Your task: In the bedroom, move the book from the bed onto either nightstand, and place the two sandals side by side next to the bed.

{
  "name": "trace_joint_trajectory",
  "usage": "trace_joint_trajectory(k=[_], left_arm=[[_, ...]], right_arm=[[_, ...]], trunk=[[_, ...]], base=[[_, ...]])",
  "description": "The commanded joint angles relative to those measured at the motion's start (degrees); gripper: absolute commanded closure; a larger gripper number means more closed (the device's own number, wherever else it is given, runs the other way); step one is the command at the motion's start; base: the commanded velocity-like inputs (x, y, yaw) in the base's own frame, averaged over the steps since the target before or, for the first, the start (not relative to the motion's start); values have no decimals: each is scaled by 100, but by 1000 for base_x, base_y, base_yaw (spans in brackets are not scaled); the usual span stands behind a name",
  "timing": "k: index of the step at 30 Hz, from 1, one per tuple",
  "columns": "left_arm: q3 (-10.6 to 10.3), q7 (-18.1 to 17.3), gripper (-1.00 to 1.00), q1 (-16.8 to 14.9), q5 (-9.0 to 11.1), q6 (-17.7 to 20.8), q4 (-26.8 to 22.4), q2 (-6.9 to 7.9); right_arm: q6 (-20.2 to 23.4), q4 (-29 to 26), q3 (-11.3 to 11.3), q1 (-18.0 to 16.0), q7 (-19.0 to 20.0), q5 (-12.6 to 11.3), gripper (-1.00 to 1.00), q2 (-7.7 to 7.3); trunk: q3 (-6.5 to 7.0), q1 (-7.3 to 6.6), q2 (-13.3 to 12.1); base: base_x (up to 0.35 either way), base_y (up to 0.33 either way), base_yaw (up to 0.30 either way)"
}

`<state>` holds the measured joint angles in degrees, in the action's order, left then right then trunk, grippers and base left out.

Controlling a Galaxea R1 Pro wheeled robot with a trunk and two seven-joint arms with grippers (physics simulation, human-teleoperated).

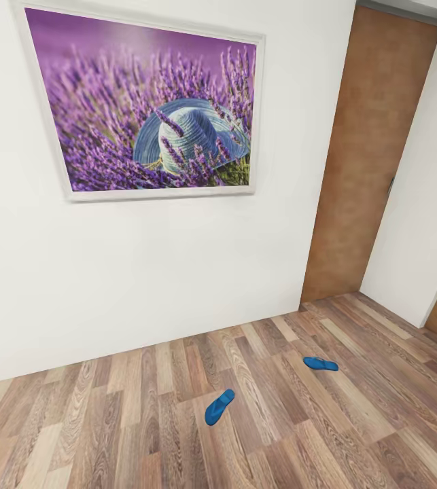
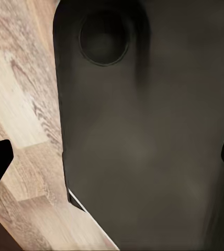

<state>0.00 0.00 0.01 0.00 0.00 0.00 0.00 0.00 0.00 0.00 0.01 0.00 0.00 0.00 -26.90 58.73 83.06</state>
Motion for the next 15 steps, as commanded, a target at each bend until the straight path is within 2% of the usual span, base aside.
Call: trace_joint_trajectory(k=[1,3,7,15], left_arm=[[33,33,-100,33,-33,-33,-33,24],[98,36,-100,98,-57,-98,-97,8],[113,36,-100,228,-57,-226,-128,8],[-77,-124,-100,191,-22,-39,-158,-7]], right_arm=[[-33,11,-33,-12,-33,-33,-100,33],[-97,10,-35,-11,-97,-97,-100,92],[-117,10,-35,-11,-122,-168,-100,92],[-94,-5,-24,-12,92,-58,-100,151]], trunk=[[-3,0,2],[-3,0,2],[-3,0,2],[-3,0,2]], base=[[0,0,0],[0,0,0],[0,0,0],[0,0,0]])
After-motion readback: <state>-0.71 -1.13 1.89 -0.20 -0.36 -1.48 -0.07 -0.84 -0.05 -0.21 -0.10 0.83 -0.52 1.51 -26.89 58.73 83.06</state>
